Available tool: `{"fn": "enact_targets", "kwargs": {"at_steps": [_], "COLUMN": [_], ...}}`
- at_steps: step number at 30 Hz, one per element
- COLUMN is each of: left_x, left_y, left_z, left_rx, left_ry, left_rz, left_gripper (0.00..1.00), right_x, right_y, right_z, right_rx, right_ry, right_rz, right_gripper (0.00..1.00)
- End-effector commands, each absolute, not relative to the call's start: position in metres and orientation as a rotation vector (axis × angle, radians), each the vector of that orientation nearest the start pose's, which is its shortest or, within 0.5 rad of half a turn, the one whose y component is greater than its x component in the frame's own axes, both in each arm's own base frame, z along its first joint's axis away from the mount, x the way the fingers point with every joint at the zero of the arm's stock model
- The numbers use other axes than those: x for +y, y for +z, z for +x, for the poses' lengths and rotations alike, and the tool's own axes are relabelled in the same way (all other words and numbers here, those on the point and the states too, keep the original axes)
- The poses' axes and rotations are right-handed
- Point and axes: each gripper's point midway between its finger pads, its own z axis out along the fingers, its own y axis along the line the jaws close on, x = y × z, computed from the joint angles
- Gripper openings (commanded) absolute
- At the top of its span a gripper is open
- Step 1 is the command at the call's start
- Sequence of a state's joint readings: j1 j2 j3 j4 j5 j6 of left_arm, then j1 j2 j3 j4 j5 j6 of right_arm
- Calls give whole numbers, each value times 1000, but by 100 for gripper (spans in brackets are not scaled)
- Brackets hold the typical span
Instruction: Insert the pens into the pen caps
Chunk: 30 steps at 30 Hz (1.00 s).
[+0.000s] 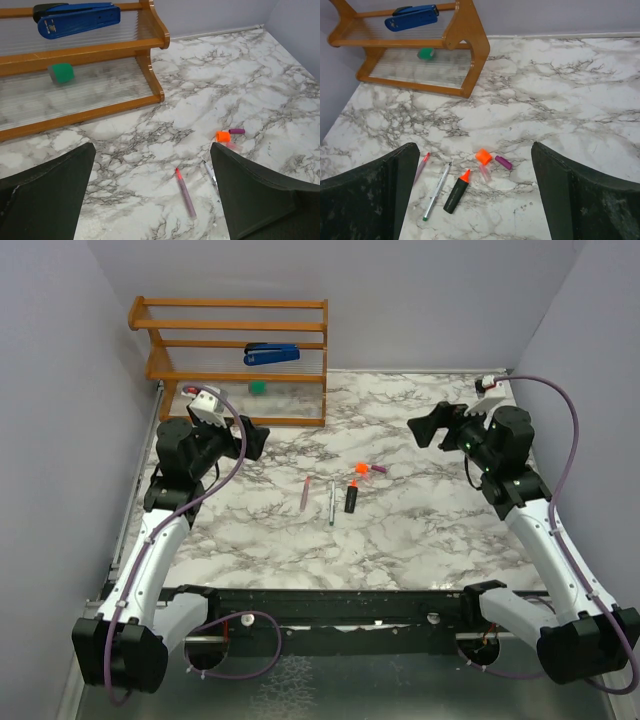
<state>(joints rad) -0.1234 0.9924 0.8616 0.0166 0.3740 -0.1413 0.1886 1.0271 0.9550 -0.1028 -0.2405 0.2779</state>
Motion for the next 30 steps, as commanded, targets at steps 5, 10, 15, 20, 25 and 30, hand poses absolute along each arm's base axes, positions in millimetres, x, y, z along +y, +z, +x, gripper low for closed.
{"fn": "enact_targets", "kwargs": {"at_steps": [5, 10, 15, 20, 25, 30], "left_x": [-105, -108, -109, -91, -93, -101], "left_y": [275, 280, 251, 195, 177, 167], "left_z": [346, 342, 344, 348, 349, 347], "left_rx": [1728, 1715, 1864, 2059, 2110, 2134], "left_ry": [-469, -479, -486, -390, -405, -464], "left_rz": [249, 281, 295, 213, 210, 221], "left_gripper": [99, 92, 88, 86, 87, 87], "right_x": [117, 119, 132, 164, 204, 234], "right_y": [312, 288, 225, 172, 141, 114], "right_z": [345, 348, 359, 367, 368, 355], "right_rx": [1704, 1822, 2115, 2324, 2428, 2533], "right_ry": [516, 521, 460, 278, 231, 110], "right_rz": [-137, -126, -100, -100, -85, -100], "right_gripper": [100, 100, 94, 87, 63, 69]}}
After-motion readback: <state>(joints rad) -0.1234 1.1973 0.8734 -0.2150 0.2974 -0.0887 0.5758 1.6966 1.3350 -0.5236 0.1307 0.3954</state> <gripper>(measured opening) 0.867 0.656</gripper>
